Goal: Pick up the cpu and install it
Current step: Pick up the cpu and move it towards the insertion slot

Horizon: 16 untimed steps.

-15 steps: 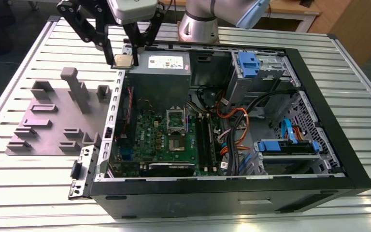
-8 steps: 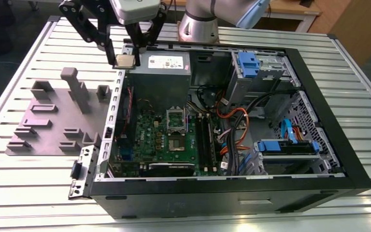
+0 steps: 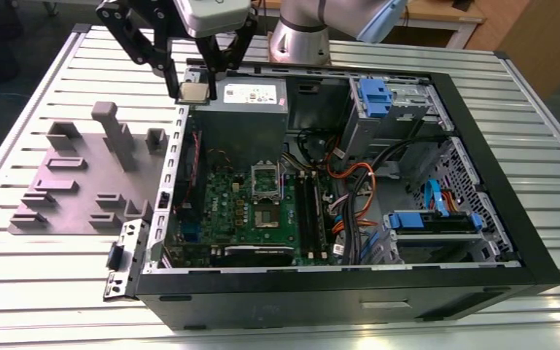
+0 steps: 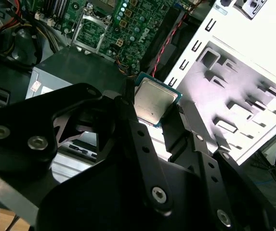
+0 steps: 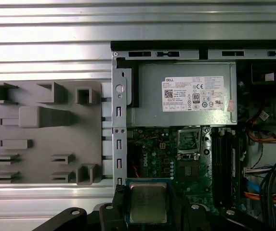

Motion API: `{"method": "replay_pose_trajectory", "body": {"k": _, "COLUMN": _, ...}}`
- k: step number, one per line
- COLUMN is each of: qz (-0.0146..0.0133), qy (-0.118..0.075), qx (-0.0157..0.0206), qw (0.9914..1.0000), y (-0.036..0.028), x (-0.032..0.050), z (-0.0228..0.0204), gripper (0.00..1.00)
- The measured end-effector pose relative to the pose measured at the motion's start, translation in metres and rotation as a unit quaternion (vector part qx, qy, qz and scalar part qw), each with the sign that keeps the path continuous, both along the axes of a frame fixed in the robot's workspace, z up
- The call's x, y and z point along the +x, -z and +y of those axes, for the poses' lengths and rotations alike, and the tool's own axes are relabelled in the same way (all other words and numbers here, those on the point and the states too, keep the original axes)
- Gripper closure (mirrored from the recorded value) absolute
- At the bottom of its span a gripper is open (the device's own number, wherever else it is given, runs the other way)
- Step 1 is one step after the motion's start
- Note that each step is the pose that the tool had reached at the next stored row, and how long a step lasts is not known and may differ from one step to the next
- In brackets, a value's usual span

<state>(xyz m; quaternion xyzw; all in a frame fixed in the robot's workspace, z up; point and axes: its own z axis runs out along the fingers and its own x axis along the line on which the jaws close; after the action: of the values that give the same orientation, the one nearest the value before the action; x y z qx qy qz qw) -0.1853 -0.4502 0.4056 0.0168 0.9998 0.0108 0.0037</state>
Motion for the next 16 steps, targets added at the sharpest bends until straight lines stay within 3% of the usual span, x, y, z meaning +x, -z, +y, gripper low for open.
{"method": "replay_pose_trajectory", "body": {"k": 16, "qz": 0.0000, "qy": 0.000, "qx": 0.0000, "qw": 1.00000, "y": 0.0000, "x": 0.0073, "z": 0.0000, "gripper": 0.53}}
